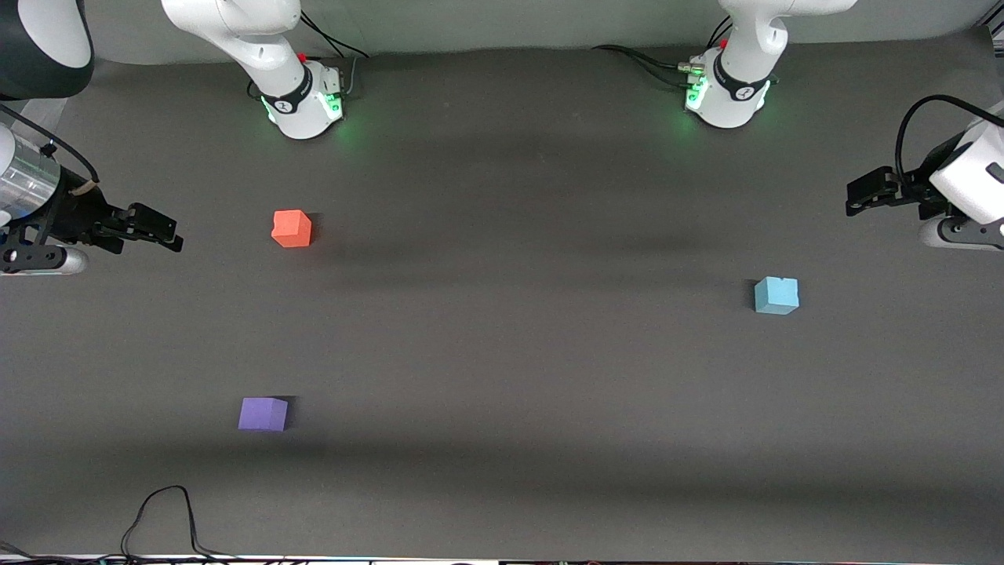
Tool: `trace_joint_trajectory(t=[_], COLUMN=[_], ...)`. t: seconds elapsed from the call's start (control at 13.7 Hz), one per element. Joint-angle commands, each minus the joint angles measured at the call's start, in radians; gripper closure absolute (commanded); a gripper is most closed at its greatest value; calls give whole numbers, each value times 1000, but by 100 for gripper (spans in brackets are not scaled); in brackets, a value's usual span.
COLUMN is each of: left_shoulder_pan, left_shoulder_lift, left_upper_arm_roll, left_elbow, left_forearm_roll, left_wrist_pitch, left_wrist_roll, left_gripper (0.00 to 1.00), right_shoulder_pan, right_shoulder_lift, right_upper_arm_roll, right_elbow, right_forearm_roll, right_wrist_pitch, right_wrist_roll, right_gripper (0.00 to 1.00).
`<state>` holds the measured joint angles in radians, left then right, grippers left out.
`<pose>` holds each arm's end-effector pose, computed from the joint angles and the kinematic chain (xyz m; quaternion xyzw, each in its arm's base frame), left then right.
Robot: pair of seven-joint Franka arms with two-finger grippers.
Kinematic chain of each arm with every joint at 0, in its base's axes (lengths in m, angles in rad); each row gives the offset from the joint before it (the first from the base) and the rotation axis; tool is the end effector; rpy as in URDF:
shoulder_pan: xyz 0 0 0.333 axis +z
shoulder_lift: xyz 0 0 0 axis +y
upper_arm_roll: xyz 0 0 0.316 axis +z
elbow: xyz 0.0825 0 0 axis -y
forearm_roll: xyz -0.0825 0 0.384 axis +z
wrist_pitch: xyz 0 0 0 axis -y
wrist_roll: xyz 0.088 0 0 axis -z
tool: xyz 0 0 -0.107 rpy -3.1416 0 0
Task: Place blue block between orange and purple blocks
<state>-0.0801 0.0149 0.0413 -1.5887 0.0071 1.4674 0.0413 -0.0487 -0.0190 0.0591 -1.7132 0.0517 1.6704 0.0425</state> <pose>0.5460 -0.0205 0.5996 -0.9969 0.0398 0.0680 0.0038 0.5531 0.0111 0.5762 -0.9994 0.0189 0.0126 0.0248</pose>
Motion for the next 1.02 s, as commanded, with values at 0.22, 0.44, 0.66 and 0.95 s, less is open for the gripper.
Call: trace_joint_trajectory(t=[0.22, 0.44, 0.66, 0.95], left_shoulder_pan=[0, 25, 45, 66], left_shoulder_lift=[2, -4, -56, -127], left_upper_arm_roll=[5, 3, 5, 5], left_elbow=[1, -10, -80, -197], left_forearm_roll=[-1, -4, 4, 11], left_wrist_pitch=[-12, -9, 13, 91], left_wrist_roll=[1, 15, 60, 120], left_gripper=[0, 0, 0, 0], right_shoulder_pan=[1, 1, 1, 1], right_shoulder_lift=[-2, -2, -2, -2], right_upper_arm_roll=[-2, -2, -2, -2], right_elbow=[3, 3, 3, 3], right_forearm_roll=[-19, -19, -19, -19], right_wrist_pitch=[3, 3, 3, 3], right_wrist_roll=[-21, -21, -21, -21], right_gripper=[0, 0, 0, 0])
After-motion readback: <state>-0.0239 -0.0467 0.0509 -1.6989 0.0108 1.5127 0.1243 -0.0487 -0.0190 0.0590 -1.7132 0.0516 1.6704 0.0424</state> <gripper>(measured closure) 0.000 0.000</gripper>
